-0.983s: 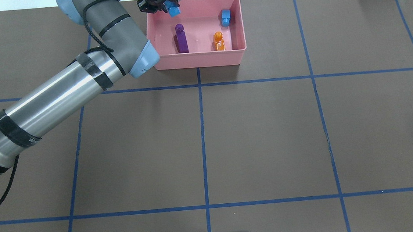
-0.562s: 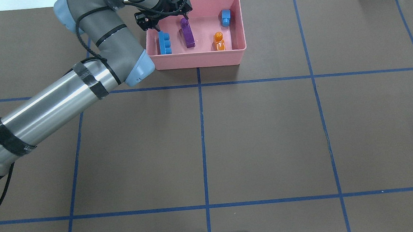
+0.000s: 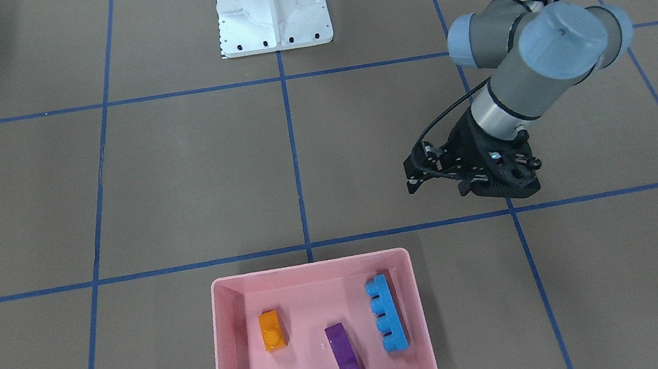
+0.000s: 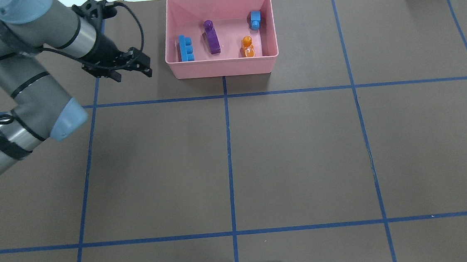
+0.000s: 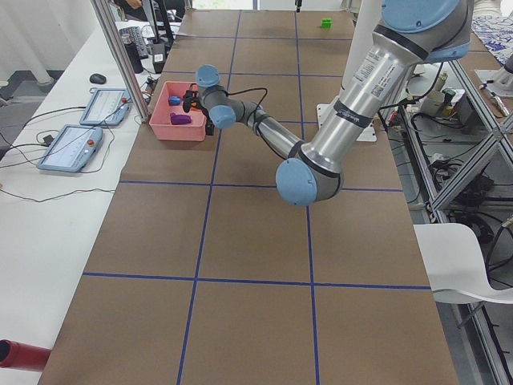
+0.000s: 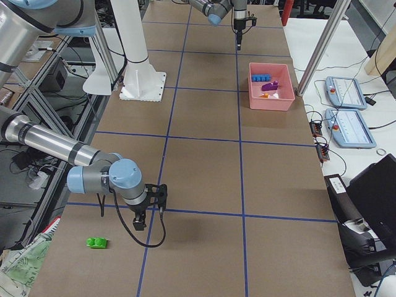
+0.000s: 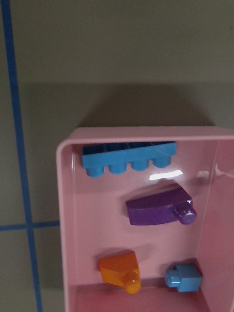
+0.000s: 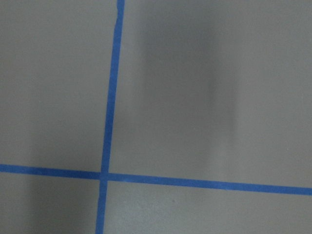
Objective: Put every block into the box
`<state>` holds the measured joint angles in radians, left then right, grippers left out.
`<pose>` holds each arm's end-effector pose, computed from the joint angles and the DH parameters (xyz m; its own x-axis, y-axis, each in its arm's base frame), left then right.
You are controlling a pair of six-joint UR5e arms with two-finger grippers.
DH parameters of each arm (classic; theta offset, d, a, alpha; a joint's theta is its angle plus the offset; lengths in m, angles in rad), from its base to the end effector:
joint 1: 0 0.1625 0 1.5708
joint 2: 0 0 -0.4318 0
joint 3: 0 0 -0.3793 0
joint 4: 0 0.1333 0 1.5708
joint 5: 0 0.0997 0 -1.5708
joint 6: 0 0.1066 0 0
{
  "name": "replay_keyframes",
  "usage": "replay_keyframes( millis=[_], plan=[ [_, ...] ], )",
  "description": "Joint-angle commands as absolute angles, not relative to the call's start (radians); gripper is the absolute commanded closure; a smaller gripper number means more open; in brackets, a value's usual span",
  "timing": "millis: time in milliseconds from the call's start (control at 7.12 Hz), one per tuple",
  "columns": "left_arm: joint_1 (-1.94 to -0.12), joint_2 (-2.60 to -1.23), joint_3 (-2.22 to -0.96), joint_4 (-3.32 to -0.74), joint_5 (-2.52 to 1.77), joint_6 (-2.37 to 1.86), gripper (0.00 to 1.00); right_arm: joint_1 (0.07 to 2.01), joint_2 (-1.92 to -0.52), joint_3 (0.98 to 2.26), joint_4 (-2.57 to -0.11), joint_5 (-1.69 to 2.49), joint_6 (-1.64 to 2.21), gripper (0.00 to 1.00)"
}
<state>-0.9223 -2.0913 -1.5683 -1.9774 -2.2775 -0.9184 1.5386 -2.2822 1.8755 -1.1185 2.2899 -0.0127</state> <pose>0.3530 -0.5719 0.3185 0.4669 0.1484 -0.8718 0.0120 0.9847 0.1740 0.0576 -0.1716 0.7152 0.7506 -0.0669 0.6574 0.0417 0.9977 0.0539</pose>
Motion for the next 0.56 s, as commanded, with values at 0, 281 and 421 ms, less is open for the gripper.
replay_keyframes(
  millis=[0, 281, 421],
  plan=[
    [-1.007, -1.859, -1.751, -1.820, -2.347, -0.583, 0.00, 1.539, -2.353, 1.830, -1.001, 2.278, -0.014, 0.00],
    [-1.165, -1.732, -1.789, -1.647, -2.338, -0.104, 0.00, 1.539, -2.362, 1.685, -0.824, 2.287, -0.008, 0.01],
    [-1.277, -1.667, -1.767, -1.632, -2.332, 0.133, 0.00, 1.539, -2.379, 1.660, -0.790, 2.289, -0.008, 0.01]
  ],
)
